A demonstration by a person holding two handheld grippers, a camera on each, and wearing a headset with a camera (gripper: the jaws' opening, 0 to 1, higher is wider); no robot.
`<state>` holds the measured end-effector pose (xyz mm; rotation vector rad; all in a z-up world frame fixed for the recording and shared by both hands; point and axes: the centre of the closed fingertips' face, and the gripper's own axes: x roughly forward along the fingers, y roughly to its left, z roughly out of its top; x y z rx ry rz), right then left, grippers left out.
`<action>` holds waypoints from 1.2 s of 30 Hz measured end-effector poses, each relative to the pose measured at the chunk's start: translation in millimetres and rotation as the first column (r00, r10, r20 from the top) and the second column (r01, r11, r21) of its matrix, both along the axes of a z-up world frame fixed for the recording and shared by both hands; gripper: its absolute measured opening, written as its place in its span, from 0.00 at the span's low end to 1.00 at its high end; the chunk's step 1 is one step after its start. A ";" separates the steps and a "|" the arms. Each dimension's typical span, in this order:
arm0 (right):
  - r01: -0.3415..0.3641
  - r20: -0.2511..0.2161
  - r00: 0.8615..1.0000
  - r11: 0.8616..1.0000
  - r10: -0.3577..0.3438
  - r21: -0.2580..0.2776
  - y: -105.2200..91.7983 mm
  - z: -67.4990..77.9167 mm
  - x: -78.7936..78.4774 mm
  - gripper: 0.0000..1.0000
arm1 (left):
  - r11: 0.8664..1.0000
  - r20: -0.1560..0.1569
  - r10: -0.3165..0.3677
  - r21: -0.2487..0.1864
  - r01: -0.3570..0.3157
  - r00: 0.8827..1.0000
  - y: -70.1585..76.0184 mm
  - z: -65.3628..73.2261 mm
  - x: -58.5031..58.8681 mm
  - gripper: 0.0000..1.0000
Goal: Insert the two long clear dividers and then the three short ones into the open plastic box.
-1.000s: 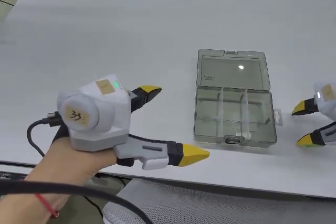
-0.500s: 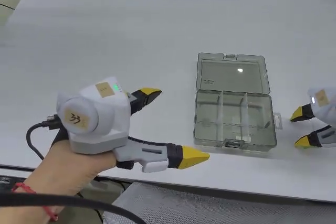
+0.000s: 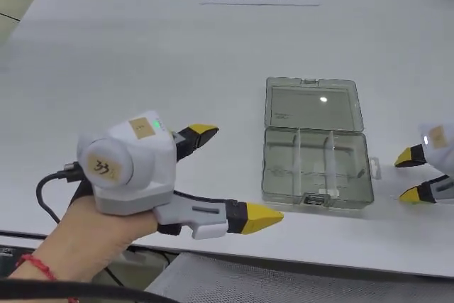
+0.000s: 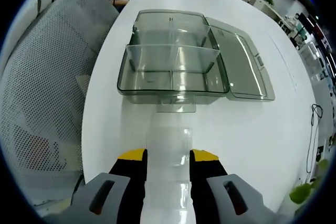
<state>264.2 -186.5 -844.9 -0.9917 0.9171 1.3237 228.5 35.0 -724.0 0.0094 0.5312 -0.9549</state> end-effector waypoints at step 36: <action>0.068 0.224 0.966 0.965 -0.127 0.252 69.0 144.4 -26.5 0.32 | 0.980 -0.109 0.018 -0.194 -0.039 0.994 -34.4 34.2 1.9 0.82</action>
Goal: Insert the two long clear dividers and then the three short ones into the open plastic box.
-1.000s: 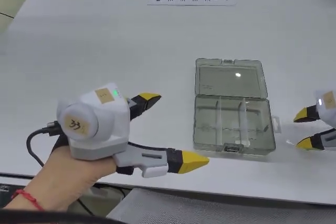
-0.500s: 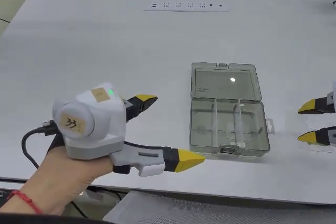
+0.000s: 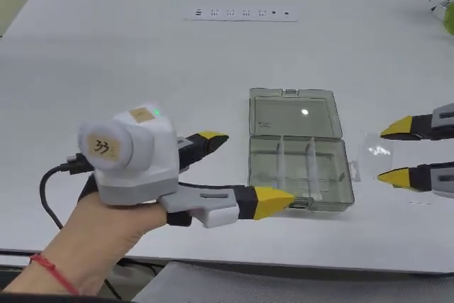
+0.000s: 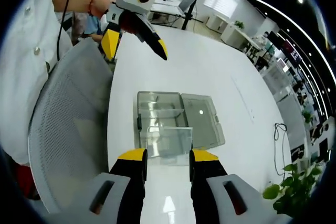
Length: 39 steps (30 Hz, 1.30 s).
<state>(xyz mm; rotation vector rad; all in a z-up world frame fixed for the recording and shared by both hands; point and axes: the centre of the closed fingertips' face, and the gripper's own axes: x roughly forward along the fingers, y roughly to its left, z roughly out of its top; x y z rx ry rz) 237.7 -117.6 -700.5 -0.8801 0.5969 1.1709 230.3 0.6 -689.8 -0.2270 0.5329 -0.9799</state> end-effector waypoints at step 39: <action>-0.135 0.122 0.983 0.989 0.140 -0.053 54.2 30.0 -26.5 0.32 | 0.951 -0.283 -0.084 -0.308 -0.008 0.956 -63.0 23.6 -12.9 0.02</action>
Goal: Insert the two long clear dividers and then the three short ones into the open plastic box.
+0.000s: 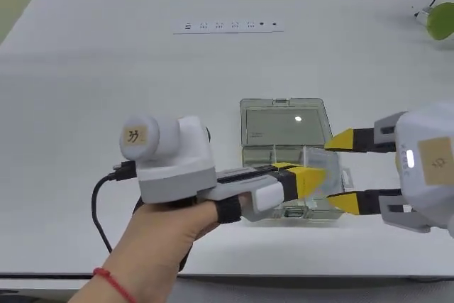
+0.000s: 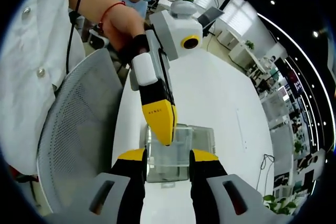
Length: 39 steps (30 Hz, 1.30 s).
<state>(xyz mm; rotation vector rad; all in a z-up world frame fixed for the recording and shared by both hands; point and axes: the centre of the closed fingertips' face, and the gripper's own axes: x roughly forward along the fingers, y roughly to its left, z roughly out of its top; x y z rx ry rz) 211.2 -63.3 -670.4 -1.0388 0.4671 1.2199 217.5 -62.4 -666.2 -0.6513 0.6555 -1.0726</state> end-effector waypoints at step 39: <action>0.012 0.060 0.998 1.000 -0.012 -0.001 0.9 15.4 6.3 0.36 | 0.999 0.034 0.054 -0.004 -0.053 0.998 -0.3 7.6 4.3 0.00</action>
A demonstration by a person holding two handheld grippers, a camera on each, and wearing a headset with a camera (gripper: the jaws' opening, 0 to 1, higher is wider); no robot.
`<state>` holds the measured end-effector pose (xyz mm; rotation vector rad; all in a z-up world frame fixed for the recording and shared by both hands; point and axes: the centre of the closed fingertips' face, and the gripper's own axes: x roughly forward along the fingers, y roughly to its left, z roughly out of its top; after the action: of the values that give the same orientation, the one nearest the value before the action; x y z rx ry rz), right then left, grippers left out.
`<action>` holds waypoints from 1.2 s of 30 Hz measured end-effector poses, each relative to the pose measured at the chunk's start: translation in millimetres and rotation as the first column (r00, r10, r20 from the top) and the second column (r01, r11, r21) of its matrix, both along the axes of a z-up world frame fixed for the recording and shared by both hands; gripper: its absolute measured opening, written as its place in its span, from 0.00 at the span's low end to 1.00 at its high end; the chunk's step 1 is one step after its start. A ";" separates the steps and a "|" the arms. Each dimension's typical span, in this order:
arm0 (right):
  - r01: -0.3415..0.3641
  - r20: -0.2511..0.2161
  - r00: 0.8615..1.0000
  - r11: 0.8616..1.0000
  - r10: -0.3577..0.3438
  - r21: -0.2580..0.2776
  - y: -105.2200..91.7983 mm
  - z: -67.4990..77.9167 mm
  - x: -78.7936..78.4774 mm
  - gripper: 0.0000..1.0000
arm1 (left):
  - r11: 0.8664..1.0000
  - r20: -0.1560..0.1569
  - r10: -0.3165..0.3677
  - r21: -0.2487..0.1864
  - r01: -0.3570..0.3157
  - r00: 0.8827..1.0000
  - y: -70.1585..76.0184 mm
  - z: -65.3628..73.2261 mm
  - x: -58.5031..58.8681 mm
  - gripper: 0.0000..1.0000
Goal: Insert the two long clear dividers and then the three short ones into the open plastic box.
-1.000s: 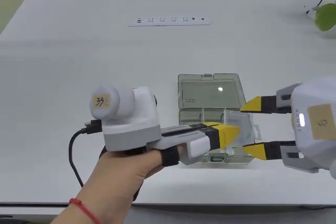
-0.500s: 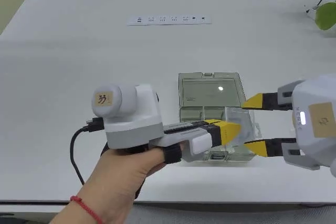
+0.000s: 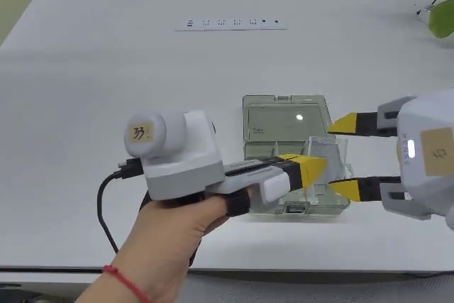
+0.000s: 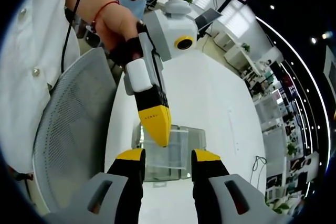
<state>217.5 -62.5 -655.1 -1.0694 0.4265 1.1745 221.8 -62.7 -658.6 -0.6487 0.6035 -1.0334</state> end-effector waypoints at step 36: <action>-0.072 -0.571 0.801 0.976 0.180 0.207 5.9 13.9 -34.1 0.08 | 0.930 0.522 -0.367 0.212 0.300 0.770 0.7 20.3 -38.3 0.00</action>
<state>183.3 -56.6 -641.2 -0.5620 0.7256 1.6365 183.4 -62.0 -638.3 -0.1069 0.2593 -1.4399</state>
